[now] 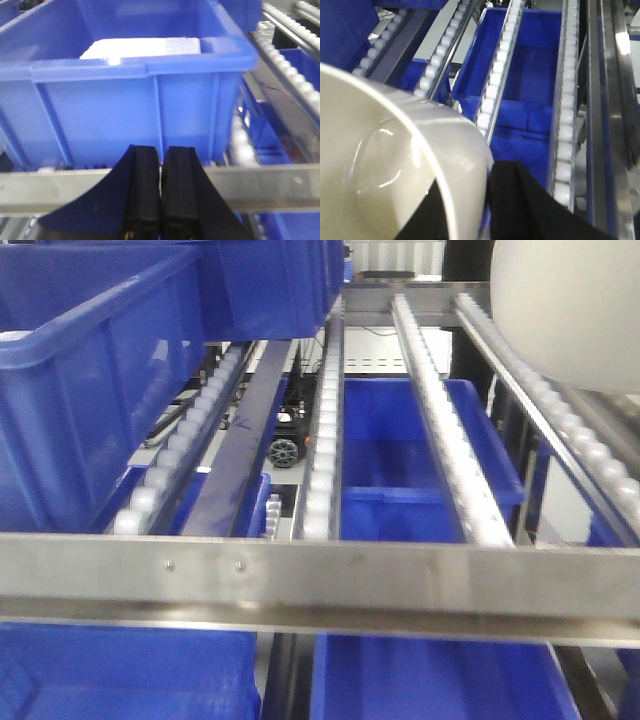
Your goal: Move white bin to right shelf second layer
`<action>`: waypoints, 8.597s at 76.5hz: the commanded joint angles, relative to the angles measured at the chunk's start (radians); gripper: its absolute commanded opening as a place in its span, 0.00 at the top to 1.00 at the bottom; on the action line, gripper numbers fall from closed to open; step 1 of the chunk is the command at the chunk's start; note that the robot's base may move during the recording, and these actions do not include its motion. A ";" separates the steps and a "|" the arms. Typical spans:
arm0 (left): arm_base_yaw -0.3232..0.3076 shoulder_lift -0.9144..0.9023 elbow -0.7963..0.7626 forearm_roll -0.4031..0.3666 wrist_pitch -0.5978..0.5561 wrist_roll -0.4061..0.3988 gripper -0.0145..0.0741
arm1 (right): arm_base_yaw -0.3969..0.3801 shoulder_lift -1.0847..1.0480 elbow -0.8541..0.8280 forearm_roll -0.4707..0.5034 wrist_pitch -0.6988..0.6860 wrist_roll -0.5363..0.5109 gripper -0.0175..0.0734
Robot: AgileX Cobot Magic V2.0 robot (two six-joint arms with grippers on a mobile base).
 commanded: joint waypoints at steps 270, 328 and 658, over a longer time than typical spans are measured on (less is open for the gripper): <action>-0.006 -0.014 0.037 0.000 -0.087 -0.005 0.74 | 0.144 0.523 -0.097 0.114 -0.094 -0.002 0.75; -0.006 -0.014 0.037 0.000 -0.087 -0.005 0.74 | 0.144 0.629 -0.094 0.113 -0.094 -0.002 0.75; -0.006 -0.014 0.037 0.000 -0.087 -0.005 0.74 | -0.158 -0.469 0.310 0.081 -0.279 -0.002 0.75</action>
